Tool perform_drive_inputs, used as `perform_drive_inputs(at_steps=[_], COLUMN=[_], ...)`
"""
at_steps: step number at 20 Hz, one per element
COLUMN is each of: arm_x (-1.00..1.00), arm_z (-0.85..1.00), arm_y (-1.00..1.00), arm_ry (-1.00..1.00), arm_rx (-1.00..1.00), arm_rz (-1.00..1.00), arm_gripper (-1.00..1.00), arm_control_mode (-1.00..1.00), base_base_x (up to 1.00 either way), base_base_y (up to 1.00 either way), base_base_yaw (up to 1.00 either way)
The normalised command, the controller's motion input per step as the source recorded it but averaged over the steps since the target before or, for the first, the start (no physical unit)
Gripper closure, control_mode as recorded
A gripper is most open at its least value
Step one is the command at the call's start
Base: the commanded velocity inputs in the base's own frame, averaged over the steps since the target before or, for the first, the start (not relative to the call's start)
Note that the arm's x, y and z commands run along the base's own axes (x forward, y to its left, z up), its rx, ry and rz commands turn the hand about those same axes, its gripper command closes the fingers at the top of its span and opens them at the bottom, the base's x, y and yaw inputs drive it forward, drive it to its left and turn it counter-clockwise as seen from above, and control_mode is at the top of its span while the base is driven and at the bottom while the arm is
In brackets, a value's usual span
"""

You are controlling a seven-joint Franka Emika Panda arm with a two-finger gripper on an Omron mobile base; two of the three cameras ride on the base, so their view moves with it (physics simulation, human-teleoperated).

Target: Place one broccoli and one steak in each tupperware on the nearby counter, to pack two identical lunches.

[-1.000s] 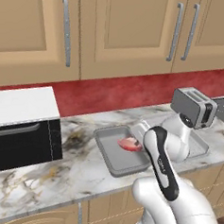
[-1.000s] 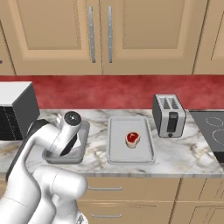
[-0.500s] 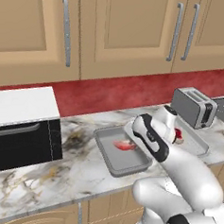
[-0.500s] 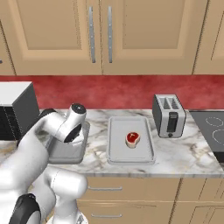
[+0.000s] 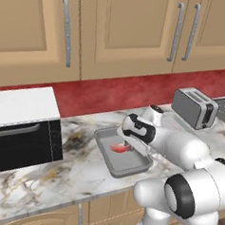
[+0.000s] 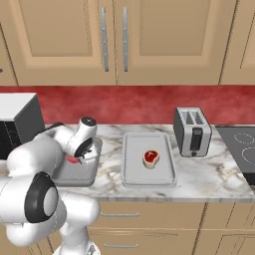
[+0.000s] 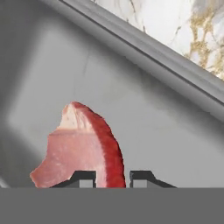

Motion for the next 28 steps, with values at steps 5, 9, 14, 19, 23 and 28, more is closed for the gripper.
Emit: perform_drive_inputs(at_steps=[5, 9, 14, 19, 23, 28], arm_x=[0.05, 0.0, -0.02, -0.43, -0.93, -1.0], arm_z=[-0.37, -0.09, 0.16, 0.73, 0.99, 0.59], arm_y=[0.12, 0.0, -0.07, -0.25, -0.38, -0.49], arm_ry=[-0.15, -0.09, 0.0, 0.0, -0.03, -0.13], arm_rx=[-0.08, -0.05, 0.0, 0.0, 0.0, -0.01], arm_rz=[0.0, 0.0, 0.0, 0.0, 0.0, 0.01], arm_gripper=[1.0, -1.0, -1.0, -1.0, -1.0, -1.0], arm_control_mode=[-1.0, -1.0, -1.0, -1.0, -1.0, -1.0], base_base_x=[0.0, 0.0, 0.0, 0.0, 0.0, 0.0], base_base_y=[0.0, 0.0, 0.0, 0.0, 0.0, 0.0], base_base_yaw=[0.0, 0.0, 0.0, 0.0, 0.0, 0.0])
